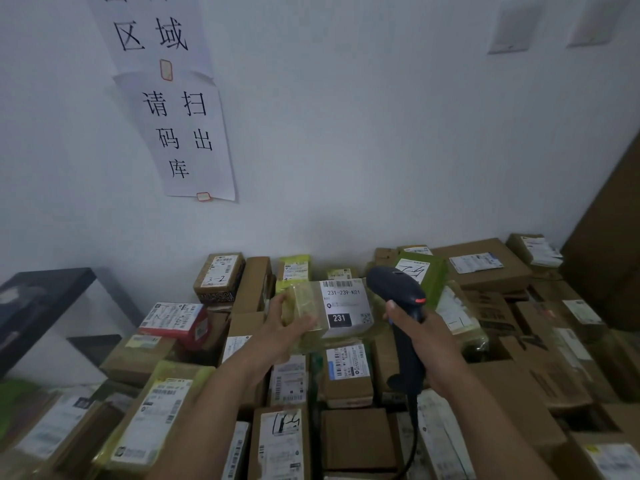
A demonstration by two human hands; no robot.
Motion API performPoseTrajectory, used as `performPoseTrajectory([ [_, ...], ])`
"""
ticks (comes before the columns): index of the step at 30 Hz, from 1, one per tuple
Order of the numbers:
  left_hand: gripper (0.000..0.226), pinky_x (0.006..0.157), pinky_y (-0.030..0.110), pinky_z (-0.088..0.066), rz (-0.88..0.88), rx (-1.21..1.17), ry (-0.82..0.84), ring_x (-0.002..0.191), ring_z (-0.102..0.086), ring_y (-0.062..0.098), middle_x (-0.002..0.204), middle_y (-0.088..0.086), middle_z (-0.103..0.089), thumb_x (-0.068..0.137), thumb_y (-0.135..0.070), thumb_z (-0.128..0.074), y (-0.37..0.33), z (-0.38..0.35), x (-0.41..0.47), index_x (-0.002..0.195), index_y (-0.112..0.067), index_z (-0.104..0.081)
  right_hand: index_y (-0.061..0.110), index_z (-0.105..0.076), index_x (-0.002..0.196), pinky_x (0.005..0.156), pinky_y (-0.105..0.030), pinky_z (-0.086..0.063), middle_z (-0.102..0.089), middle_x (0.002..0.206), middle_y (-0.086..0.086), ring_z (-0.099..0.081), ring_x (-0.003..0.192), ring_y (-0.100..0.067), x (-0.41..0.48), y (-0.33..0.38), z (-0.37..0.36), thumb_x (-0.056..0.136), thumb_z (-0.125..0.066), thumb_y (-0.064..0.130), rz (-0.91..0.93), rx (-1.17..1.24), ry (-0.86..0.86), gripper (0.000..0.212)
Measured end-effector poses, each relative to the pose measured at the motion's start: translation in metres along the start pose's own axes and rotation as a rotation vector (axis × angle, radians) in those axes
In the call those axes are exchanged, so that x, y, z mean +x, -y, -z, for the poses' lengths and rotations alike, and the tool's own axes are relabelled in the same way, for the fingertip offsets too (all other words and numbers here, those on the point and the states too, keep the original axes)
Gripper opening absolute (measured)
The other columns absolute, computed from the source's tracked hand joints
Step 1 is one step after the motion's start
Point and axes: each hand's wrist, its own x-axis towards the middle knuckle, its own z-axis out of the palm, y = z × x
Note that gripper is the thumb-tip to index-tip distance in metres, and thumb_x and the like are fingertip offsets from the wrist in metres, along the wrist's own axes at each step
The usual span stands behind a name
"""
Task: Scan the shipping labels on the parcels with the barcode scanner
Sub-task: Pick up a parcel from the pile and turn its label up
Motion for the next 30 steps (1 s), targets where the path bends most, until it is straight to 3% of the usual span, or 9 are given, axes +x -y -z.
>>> performPoseTrajectory([
  [5, 0.076, 0.091, 0.040, -0.055, -0.146, 0.093, -0.189, 0.105, -0.063, 0.016, 0.117, -0.010, -0.056, 0.078, -0.031, -0.080, 0.002, 0.003, 0.000, 0.138, -0.035, -0.034, 0.014, -0.068, 0.091, 0.061, -0.028, -0.047, -0.070, 0.081, -0.006, -0.065, 0.071, -0.018, -0.003, 0.008, -0.002, 0.085, -0.069, 0.039, -0.008, -0.095, 0.019, 0.026],
  [8, 0.083, 0.078, 0.028, -0.055, -0.203, 0.172, -0.305, 0.111, -0.057, 0.018, 0.126, -0.003, -0.050, 0.071, -0.027, -0.087, 0.010, 0.010, 0.004, 0.136, -0.035, -0.035, 0.004, -0.064, 0.086, 0.045, -0.021, -0.048, -0.065, 0.073, -0.013, -0.062, 0.049, -0.014, -0.007, 0.012, 0.001, 0.088, -0.069, 0.031, -0.023, -0.070, 0.055, 0.027],
  [11, 0.097, 0.087, 0.042, -0.058, -0.210, 0.209, -0.374, 0.119, -0.053, 0.022, 0.136, 0.000, -0.042, 0.055, -0.044, -0.090, 0.021, 0.021, 0.008, 0.135, -0.043, -0.035, 0.004, -0.060, 0.072, 0.042, -0.021, -0.045, -0.060, 0.065, -0.012, -0.054, 0.046, -0.020, -0.011, 0.015, 0.007, 0.089, -0.067, 0.030, -0.024, -0.117, 0.128, 0.032],
  [13, 0.094, 0.097, 0.049, -0.053, -0.197, 0.260, -0.408, 0.124, -0.048, 0.024, 0.143, 0.003, -0.033, 0.059, -0.036, -0.091, 0.025, 0.028, 0.008, 0.133, -0.044, -0.035, 0.004, -0.060, 0.070, 0.044, -0.026, -0.044, -0.059, 0.063, -0.015, -0.051, 0.046, -0.024, -0.012, 0.016, 0.009, 0.088, -0.068, 0.032, -0.039, -0.146, 0.188, 0.035],
  [16, 0.091, 0.102, 0.049, -0.048, -0.183, 0.286, -0.417, 0.126, -0.044, 0.026, 0.146, 0.007, -0.028, 0.066, -0.025, -0.090, 0.031, 0.034, 0.009, 0.135, -0.043, -0.034, 0.003, -0.060, 0.070, 0.044, -0.027, -0.043, -0.057, 0.059, -0.017, -0.050, 0.044, -0.024, -0.013, 0.019, 0.008, 0.087, -0.068, 0.035, -0.063, -0.172, 0.218, 0.037],
  [30, 0.092, 0.102, 0.046, -0.047, -0.224, 0.275, -0.438, 0.128, -0.041, 0.024, 0.147, 0.007, -0.029, 0.068, -0.023, -0.089, 0.038, 0.040, 0.017, 0.140, -0.038, -0.034, 0.001, -0.059, 0.072, 0.044, -0.026, -0.042, -0.057, 0.052, -0.011, -0.051, 0.043, -0.021, -0.010, 0.023, -0.004, 0.086, -0.068, 0.039, -0.118, -0.207, 0.263, 0.041],
])
